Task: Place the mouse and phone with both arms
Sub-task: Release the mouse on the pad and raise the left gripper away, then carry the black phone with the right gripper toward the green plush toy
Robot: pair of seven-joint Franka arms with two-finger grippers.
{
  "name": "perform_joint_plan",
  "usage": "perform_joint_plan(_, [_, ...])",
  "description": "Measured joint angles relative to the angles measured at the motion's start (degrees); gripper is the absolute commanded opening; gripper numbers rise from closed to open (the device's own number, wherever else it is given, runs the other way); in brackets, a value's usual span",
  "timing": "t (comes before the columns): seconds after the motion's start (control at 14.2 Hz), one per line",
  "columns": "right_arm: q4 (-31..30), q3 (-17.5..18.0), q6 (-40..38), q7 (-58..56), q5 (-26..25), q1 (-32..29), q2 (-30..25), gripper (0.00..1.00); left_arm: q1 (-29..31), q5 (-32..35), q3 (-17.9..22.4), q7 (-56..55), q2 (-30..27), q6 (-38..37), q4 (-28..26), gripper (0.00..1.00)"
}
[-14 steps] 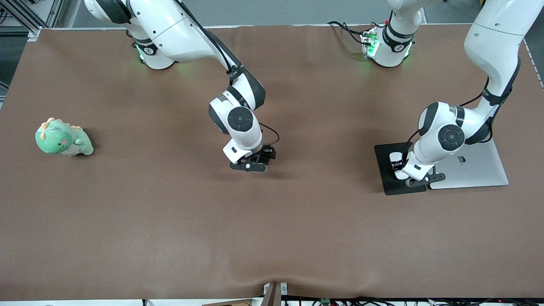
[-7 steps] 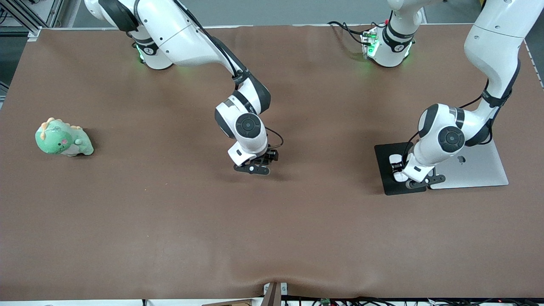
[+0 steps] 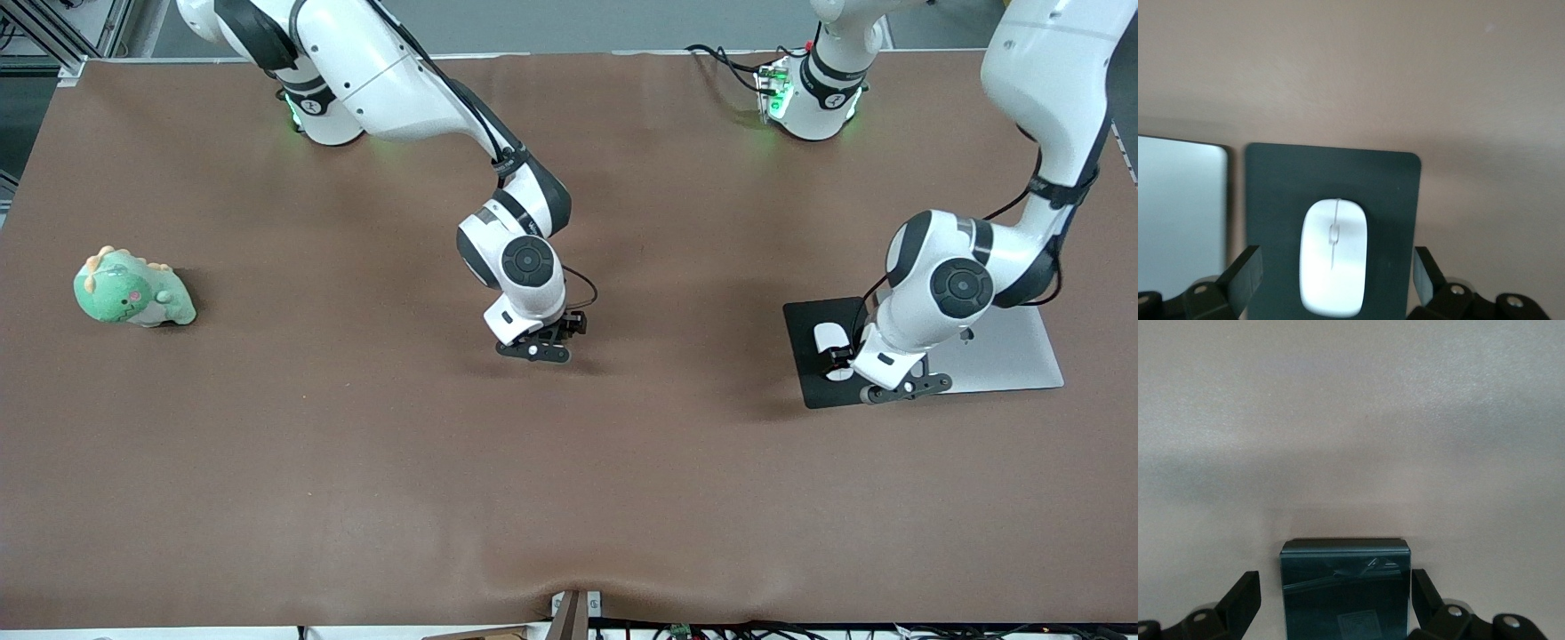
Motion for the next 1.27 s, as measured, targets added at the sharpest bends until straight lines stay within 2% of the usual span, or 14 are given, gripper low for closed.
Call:
perform_joint_plan(0.21, [0.0,-0.1,0.8,0.1,-0.1,0.0,0.4,1.00,0.0,0.0,-2.5,0.4,-4.0,-19.7,11.1,1.00])
perform_joint_plan(0.35, [0.0,-0.1,1.2,0.1,-0.2,0.0,0.8,1.00,0.0,0.0,-3.0,4.1,-5.0,-29.5,18.8,1.00])
perform_joint_plan(0.42, [-0.1,-0.1,1.5,0.1,-0.3,0.0,0.9,0.83,0.1,0.0,-3.0,6.7,-5.0,-33.1,22.0,1.00])
perform_joint_plan(0.49, [-0.1,-0.2,1.6,0.1,-0.3,0.0,1.0,0.52,0.2,0.0,-3.0,8.9,-5.0,-35.9,24.5,1.00])
perform_joint_plan(0.56, [-0.2,-0.2,1.7,0.1,-0.3,0.0,1.0,0.28,0.3,-0.2,-3.0,10.6,-5.0,-38.5,26.7,1.00])
perform_joint_plan(0.63, [-0.1,-0.2,1.7,0.1,-0.3,0.0,0.9,0.18,0.4,-0.9,-3.0,11.6,-5.1,-40.4,28.5,1.00])
perform_joint_plan(0.77, [-0.1,-0.3,1.7,0.2,-0.3,-0.1,0.9,0.17,0.5,-3.0,-3.0,13.6,-6.4,-42.0,31.0,1.00])
perform_joint_plan(0.99, [0.1,-0.5,1.4,0.2,-0.3,-0.3,0.7,0.17,1.6,-7.6,-2.7,20.4,-10.9,-42.7,31.9,1.00])
perform_joint_plan(1.06, [0.6,-0.8,0.2,0.2,-0.3,-0.7,0.3,0.17,0.8,-9.8,-0.9,21.6,-12.6,-42.8,31.9,1.00])
perform_joint_plan(1.13, [0.9,-1.2,-1.3,0.1,-0.4,-1.3,-0.7,0.17,-2.4,-11.5,3.4,22.5,-14.3,-43.1,31.6,1.00])
perform_joint_plan(1.27, [1.2,-1.9,-3.8,-3.3,-0.5,-4.4,-4.1,0.17,-13.2,-12.9,15.2,23.1,-17.2,-43.6,30.3,1.00])
